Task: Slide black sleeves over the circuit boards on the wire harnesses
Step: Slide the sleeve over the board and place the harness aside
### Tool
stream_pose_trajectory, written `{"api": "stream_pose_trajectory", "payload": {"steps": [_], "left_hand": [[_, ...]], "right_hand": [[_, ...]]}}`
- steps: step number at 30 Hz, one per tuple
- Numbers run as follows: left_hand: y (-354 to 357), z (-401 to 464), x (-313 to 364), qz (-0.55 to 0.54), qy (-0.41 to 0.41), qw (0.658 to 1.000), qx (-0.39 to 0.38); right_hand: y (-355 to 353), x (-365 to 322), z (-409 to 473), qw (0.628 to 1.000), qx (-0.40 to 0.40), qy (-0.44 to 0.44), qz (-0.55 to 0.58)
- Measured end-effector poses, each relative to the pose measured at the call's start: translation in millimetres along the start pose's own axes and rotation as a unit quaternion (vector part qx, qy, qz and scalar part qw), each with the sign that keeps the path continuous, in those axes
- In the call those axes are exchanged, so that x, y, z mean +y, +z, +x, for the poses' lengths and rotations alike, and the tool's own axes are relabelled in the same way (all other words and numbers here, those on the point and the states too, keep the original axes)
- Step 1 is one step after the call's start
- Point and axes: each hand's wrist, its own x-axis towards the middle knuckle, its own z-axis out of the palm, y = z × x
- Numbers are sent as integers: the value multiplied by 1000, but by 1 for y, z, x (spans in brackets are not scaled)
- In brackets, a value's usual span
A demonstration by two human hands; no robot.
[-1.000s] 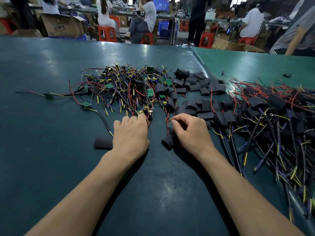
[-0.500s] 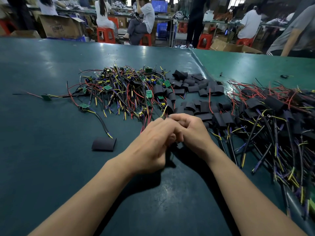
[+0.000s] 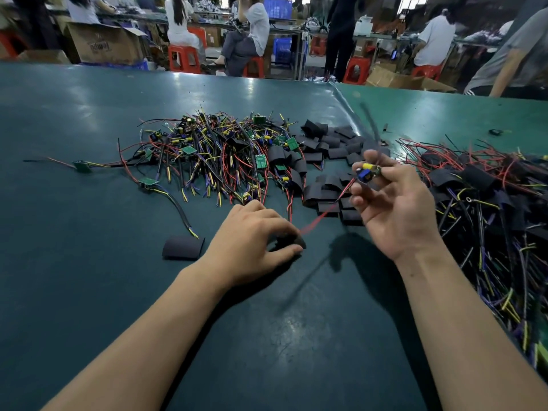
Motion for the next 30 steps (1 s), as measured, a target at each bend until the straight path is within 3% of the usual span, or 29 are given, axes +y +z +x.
{"api": "stream_pose_trajectory", "payload": {"steps": [4,13,18,22,30], "left_hand": [[-2,1,-4,-27,7,1000,4],[-2,0,-5,1,-29,998,61],[-3,-1,-3,-123,-83,981,127],[-2,-2,-7,-148,-91,970,169],[0,-3,-8,-194,-75,963,171]], "right_hand": [[3,0,-4,999,-18,16,34],[0,10,0,992,17,-86,-95],[-1,13,5,992,49,-78,-81],[-2,12,5,993,70,-77,-61],[0,14,5,986,100,-120,-62]]}}
